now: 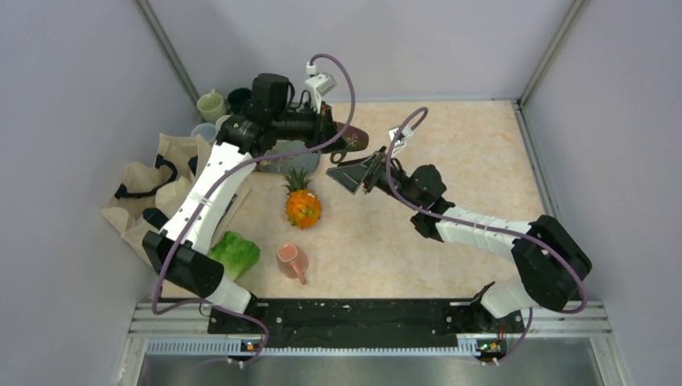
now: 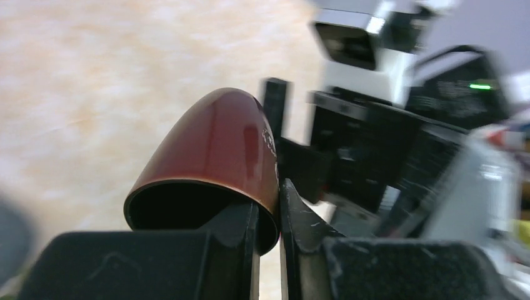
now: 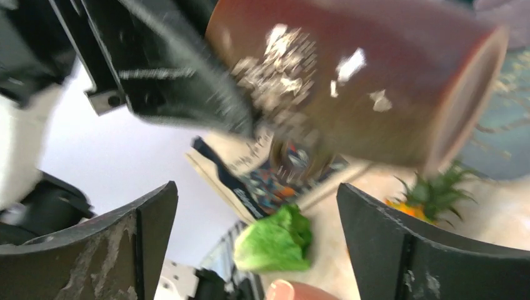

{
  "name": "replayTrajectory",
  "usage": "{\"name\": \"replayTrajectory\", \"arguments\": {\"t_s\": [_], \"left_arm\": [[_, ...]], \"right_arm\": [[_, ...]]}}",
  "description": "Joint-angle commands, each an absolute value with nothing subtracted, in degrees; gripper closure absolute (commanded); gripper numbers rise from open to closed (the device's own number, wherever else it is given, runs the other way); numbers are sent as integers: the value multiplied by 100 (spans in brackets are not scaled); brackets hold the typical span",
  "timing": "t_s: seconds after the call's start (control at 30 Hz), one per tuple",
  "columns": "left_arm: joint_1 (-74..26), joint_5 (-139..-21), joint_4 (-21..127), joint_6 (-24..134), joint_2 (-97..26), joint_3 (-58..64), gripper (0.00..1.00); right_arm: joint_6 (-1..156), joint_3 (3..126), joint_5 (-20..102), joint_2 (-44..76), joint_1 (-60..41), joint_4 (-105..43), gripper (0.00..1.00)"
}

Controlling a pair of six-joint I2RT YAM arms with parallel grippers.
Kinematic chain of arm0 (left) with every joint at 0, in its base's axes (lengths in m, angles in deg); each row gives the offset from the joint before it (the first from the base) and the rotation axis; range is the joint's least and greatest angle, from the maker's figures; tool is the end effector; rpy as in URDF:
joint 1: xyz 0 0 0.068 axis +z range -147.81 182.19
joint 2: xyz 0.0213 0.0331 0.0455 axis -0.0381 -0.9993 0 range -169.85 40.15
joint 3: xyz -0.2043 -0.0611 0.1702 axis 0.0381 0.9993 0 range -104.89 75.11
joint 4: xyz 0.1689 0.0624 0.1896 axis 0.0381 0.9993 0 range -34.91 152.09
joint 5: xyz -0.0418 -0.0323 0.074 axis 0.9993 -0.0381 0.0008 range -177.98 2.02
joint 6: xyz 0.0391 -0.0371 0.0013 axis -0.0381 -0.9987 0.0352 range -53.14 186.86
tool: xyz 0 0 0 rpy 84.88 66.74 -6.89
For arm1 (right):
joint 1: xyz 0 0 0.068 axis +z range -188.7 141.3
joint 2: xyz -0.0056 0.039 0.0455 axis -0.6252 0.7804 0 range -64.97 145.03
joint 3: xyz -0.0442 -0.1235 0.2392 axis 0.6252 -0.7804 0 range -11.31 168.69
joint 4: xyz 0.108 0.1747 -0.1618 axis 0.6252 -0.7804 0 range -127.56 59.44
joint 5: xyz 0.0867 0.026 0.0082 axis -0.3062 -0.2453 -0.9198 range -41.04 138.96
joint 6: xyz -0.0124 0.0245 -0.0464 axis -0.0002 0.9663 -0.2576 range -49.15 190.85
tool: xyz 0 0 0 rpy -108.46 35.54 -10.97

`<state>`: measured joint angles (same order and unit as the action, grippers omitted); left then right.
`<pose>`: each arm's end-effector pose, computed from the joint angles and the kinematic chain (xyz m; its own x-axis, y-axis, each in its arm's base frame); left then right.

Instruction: Turn the mug right side up

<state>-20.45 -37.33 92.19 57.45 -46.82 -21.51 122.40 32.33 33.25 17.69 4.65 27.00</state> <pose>0.2877 -0.1498 0.4328 -0.5634 0.1225 -0.8171 0.7959 0.3458 -0.4969 0.2239 0.2247 0.3021 -0.5199 0.5459 -0.6570 -0.7081 0.1547 0.6890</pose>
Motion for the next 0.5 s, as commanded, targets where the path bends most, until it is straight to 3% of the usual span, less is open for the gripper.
{"name": "replayTrajectory", "arguments": {"t_s": [0.0, 0.17, 0.3, 0.47], "left_arm": [[-2103, -6810, 10216, 8010, -4960, -2638, 100], [-1953, -8634, 10221, 9081, -5551, -2572, 100], [-1512, -9123, 10277, 9498, -6495, -2931, 100], [-852, -9141, 10887, 9636, -7991, -4566, 100]], "right_arm": [[11401, 3404, 3571, 1710, 492, 1081, 1], [11015, 3133, 3992, 1502, 494, 533, 1], [10745, 3089, 4157, 1364, 493, 140, 1], [10450, 2995, 4296, 1166, 498, -156, 1]]}}
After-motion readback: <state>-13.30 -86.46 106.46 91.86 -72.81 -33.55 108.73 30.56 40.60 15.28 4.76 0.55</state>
